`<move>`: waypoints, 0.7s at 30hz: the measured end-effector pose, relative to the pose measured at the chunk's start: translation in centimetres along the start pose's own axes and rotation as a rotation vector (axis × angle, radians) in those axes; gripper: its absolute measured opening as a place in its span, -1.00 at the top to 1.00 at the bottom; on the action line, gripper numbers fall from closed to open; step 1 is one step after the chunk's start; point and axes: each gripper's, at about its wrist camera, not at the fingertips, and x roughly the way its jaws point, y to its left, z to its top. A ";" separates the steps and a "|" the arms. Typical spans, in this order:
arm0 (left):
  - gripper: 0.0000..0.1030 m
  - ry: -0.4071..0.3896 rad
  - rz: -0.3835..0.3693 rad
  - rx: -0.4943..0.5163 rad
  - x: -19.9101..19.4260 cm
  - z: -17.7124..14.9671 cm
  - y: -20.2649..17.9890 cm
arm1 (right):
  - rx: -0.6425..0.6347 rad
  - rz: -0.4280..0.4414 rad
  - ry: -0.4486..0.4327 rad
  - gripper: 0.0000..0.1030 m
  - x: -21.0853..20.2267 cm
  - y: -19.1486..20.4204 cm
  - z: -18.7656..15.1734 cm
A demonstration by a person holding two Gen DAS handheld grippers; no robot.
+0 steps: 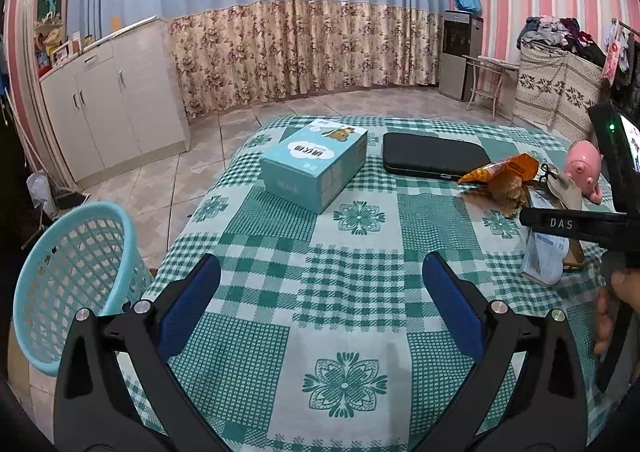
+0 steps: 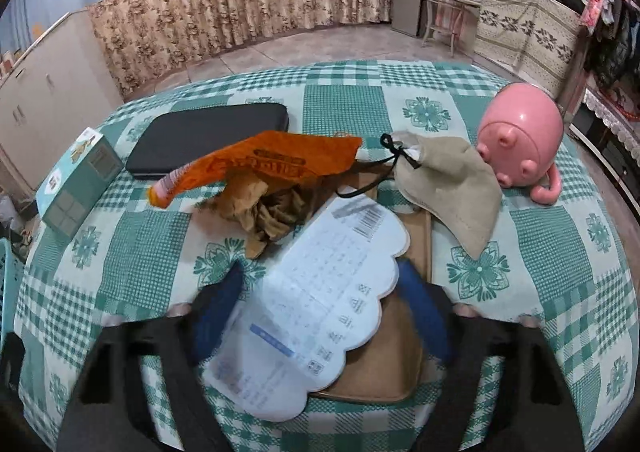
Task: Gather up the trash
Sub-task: 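Grasp the white receipt with the right gripper while the left gripper grasps the orange wrapper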
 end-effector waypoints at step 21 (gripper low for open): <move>-0.85 0.035 -0.223 0.118 5.9 5.0 -12.1 | 0.046 0.100 -0.018 -0.28 -3.2 -12.2 -3.3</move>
